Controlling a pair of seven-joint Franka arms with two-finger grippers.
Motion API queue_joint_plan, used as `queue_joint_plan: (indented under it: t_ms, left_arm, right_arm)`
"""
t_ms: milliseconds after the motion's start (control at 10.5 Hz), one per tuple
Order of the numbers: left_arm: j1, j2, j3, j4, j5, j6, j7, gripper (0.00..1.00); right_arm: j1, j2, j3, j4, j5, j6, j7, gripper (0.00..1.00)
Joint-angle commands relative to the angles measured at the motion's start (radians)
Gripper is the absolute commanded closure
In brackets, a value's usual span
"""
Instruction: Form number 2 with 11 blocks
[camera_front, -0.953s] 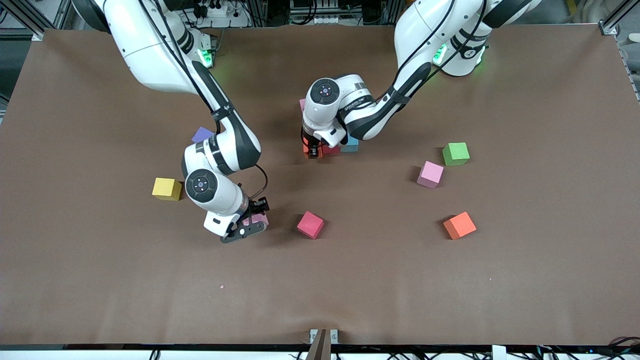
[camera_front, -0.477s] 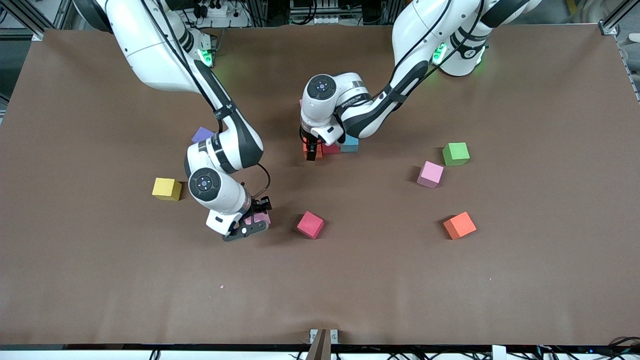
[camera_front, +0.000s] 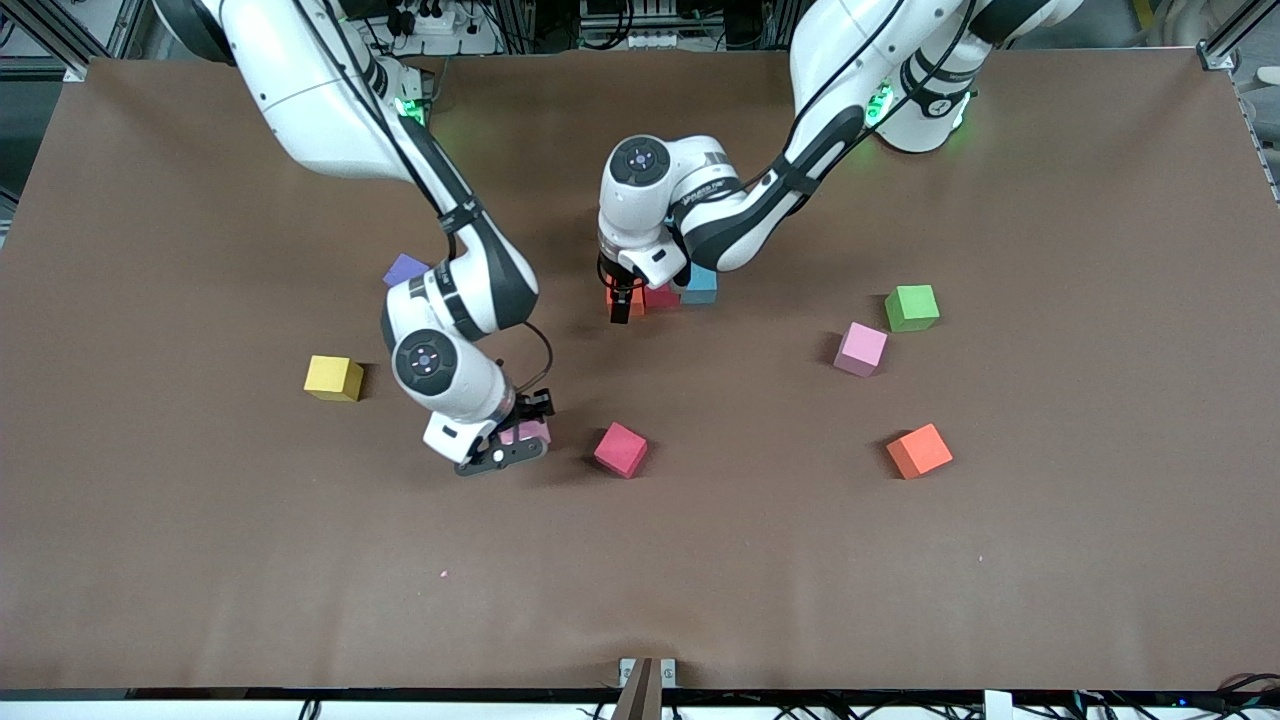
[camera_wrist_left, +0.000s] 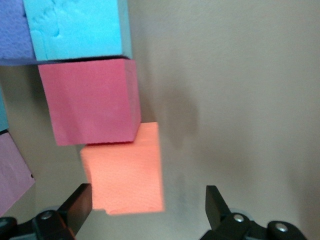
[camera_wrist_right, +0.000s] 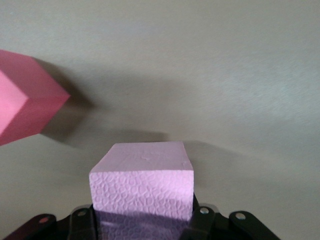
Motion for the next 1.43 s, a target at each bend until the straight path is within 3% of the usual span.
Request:
queue_joint_plan:
  t_ms: [0,477,762,1048,1334]
  left_arm:
    - [0.012,-0.066,0.004,-0.015,0.025,-0.056,0.034,0.0]
    - [0.188,-0.126,0.0,0.01,0.013,-0.126,0.355,0.0]
    - [0.279,-0.115,0.001,0.092,-0.004,-0.212,0.651,0.0]
    - [0.386,-0.132,0.0,0.089,-0.012,-0.325,1.045,0.0]
    - [0.532,-0.167,-0.042,0.082,-0.05,-0.43,1.594,0.0]
  right_arm:
    - [0.024,-0.011,0.001,-0.01,0.007,-0.019,0.074,0.54]
    - [0.067,-0.011,0.001,-0.01,0.007,-0.03,0.172,0.54]
    - [0.136,-0.012,-0.001,-0.01,0.001,-0.045,0.314,0.54]
    - [0.207,-0.014,-0.005,-0.02,-0.007,-0.047,0.41,0.54]
    - [0.287,-0.017,-0.024,-0.035,-0.137,-0.045,0.526,0.54]
